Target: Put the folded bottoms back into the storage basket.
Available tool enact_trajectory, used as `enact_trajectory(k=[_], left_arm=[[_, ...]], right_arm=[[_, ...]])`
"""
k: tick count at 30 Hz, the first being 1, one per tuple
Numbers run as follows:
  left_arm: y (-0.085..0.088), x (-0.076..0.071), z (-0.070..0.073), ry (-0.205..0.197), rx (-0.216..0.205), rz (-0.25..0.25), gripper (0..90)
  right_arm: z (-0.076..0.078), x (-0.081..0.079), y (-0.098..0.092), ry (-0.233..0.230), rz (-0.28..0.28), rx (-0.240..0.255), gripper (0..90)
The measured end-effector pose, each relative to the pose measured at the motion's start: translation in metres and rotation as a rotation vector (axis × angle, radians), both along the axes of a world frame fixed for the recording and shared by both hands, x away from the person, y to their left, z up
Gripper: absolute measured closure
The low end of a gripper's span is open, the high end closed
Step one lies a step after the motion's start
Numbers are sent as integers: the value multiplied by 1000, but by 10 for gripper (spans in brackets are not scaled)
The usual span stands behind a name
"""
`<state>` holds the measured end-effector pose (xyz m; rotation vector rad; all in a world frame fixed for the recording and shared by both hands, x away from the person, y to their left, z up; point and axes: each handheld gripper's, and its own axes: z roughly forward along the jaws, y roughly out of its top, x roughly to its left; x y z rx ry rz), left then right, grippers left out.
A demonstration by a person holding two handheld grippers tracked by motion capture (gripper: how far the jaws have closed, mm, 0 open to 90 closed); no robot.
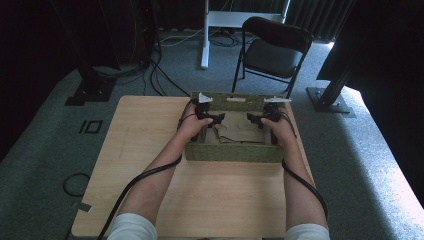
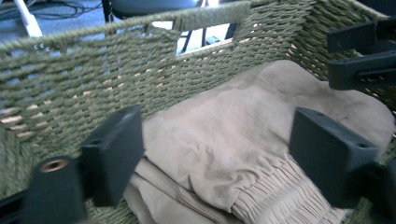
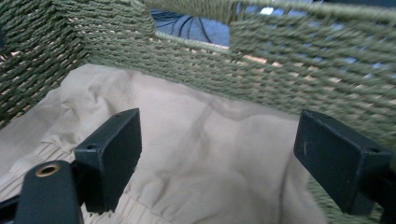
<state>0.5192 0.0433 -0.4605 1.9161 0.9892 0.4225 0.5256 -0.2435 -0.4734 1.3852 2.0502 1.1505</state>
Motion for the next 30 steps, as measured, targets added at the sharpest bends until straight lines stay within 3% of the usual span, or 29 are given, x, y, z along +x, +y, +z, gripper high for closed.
enact_trajectory(k=[4, 7, 14, 19, 21, 30], left_arm=[[4, -3, 11, -16, 9, -3, 185], [7, -5, 18, -26, 12, -13, 185], [4, -16, 26, -8, 29, -70, 185], [4, -24, 35, -9, 16, -82, 185], [5, -29, 42, -12, -4, -80, 185], [9, -43, 50, -36, -24, -91, 185]], right_arm=[[8, -5, -1, -6, -3, 38, 151], [15, -8, -1, -22, 4, 17, 150], [29, -17, 5, -61, 34, 26, 140], [37, -25, 9, -83, 59, 51, 127], [40, -28, 10, -89, 63, 42, 122], [47, -46, 13, -110, 112, 38, 123]])
